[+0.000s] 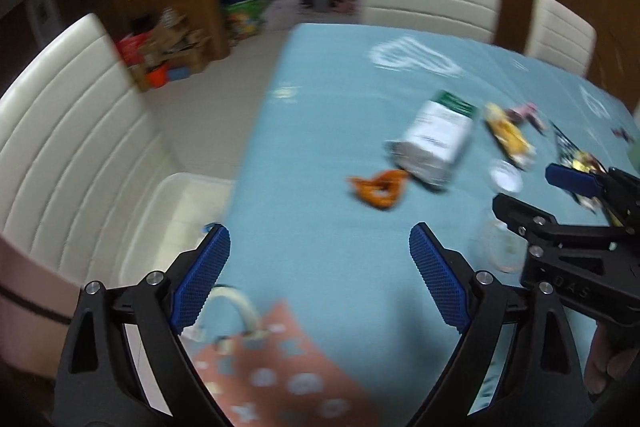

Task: Collect trash
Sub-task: 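Grasp the clear plastic lid with the left tool while the right tool grasps the red-gold foil wrapper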

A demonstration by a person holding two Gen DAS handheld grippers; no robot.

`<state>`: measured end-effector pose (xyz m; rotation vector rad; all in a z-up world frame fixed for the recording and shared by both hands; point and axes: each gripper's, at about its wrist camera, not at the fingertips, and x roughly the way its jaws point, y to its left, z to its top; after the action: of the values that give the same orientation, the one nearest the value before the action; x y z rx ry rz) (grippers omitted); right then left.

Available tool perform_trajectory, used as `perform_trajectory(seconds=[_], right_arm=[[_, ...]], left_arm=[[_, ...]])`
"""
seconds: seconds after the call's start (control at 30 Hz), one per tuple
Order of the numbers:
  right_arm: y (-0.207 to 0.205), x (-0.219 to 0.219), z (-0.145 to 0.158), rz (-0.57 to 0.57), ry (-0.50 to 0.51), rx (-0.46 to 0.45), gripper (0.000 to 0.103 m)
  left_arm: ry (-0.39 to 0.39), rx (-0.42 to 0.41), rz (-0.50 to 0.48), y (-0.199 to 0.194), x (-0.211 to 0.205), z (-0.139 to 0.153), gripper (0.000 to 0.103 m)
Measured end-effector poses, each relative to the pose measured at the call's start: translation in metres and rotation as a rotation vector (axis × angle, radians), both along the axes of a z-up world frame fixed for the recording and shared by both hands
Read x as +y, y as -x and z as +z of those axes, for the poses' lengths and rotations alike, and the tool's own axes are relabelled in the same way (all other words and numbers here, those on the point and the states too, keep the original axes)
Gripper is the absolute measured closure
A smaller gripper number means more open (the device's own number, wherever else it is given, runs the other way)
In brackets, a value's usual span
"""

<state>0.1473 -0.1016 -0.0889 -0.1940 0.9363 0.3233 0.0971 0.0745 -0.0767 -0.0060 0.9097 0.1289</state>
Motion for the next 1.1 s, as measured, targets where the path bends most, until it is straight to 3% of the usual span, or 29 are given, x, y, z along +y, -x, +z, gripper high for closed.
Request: perform_trajectory(seconds=[0.2,0.4,0.57,0.67,0.7,0.73,0.77,0.83,0.97,1.1], right_arm=[[0.007,-0.095,-0.003,-0.197,0.028,-0.008,0.033],[0.011,-0.179,-0.012,-0.372,0.075,-0.005,0.033],[0.007,-0.223,-0.028,-0.46,0.076,0.025,0.033],[0.005,-0.232,-0.035,-0.471,0.037,0.029,0.033],[0.005,-0.232,-0.035,-0.473,0.031,0.017,0.042],[0.006,-0.231,-0.036,-0.472,0.026,0.003,0.062],[0.005,-0.232,-0.037,-0.467,0.022,0.007,0.072],[0.004,-0.229,-0.041,-0.462,0.005,0.018,0.08],[0.01,-0.215,-0.028,-0.447,0.0,-0.041,0.082],[0.013,-0.187,-0.01,-0.361,-0.014,-0.086,0.082]], left_arm=[[-0.004,0.041,-0.214,-0.019,-0.095,-0.011,0.008],[0.011,0.153,-0.258,-0.038,-0.146,-0.043,0.008],[-0.013,0.213,-0.254,-0.043,-0.156,-0.064,0.008],[-0.016,0.242,-0.235,-0.048,-0.158,-0.073,0.007],[-0.003,0.237,-0.225,-0.049,-0.156,-0.073,0.008],[0.001,0.236,-0.219,-0.05,-0.154,-0.072,0.011],[0.011,0.23,-0.219,-0.05,-0.153,-0.071,0.015],[0.005,0.212,-0.223,-0.049,-0.151,-0.065,0.018],[0.001,0.127,-0.249,-0.04,-0.151,-0.047,0.019],[0.002,0.07,-0.243,-0.036,-0.146,-0.031,0.019]])
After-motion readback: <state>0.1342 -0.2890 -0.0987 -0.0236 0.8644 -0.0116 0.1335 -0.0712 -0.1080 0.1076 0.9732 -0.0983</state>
